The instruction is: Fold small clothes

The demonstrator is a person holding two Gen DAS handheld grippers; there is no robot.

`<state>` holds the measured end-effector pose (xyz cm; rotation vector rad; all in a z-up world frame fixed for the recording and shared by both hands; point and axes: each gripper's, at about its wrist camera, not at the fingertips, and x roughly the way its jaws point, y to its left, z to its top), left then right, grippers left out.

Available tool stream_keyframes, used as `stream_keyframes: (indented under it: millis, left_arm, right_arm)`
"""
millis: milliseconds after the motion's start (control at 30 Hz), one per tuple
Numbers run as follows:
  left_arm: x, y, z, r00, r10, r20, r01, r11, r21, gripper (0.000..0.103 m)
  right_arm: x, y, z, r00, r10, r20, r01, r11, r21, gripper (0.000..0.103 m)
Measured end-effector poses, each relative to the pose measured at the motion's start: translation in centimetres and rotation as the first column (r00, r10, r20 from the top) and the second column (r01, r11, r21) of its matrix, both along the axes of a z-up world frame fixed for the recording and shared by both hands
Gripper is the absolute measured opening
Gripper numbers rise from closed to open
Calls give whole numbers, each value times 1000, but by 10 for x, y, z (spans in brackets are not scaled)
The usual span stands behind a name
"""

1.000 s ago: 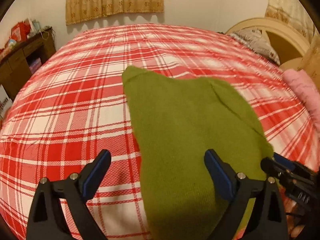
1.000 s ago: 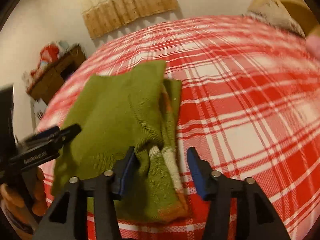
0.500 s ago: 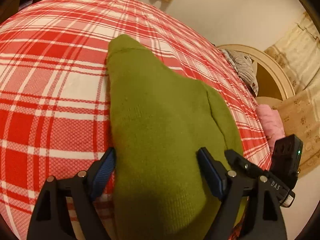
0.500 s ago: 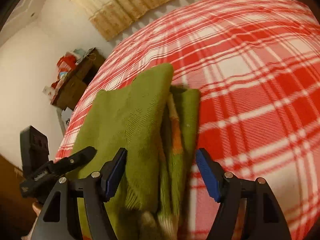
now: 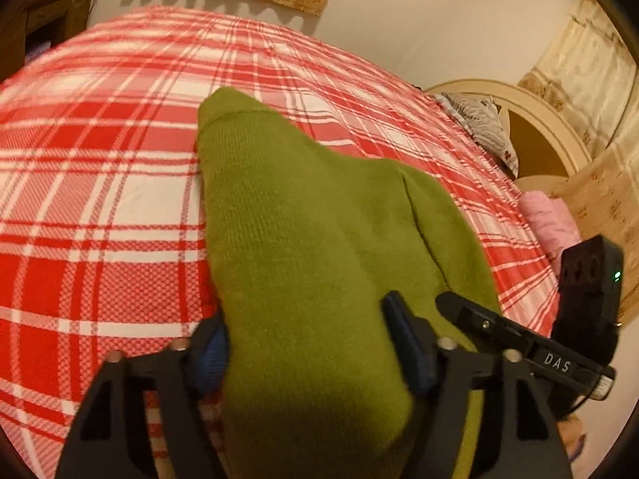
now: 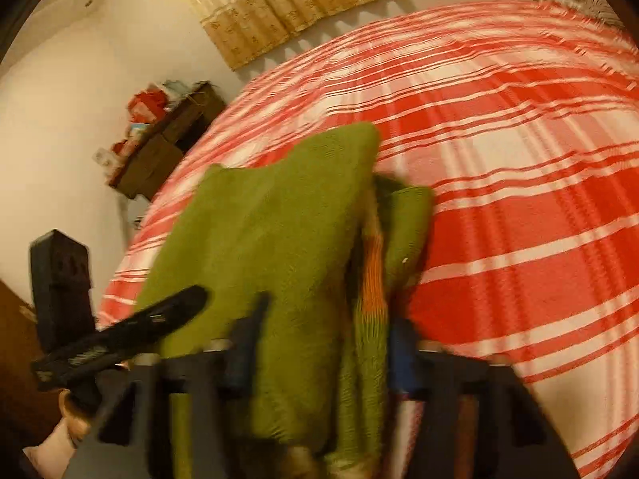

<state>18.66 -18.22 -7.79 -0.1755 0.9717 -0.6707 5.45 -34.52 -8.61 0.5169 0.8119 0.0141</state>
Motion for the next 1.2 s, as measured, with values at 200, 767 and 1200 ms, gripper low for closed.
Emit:
stream_keyframes:
  millis: [200,767,1200]
  left_arm:
    - [-10,10,21,999,13,34,-14,999,35,41]
    - [-89,252,83,929,339,149,-353,932,81,41]
    - [-110,401,21,779,594,199,-623,769,145,41]
  right_arm:
    - [-7,43,37,1000,-1,3,2,980,-199,30]
    - [-17,267,103,935,302,186,-279,950,-138,30]
    - [44,464,41,808,562,176,-548,827,-125,30]
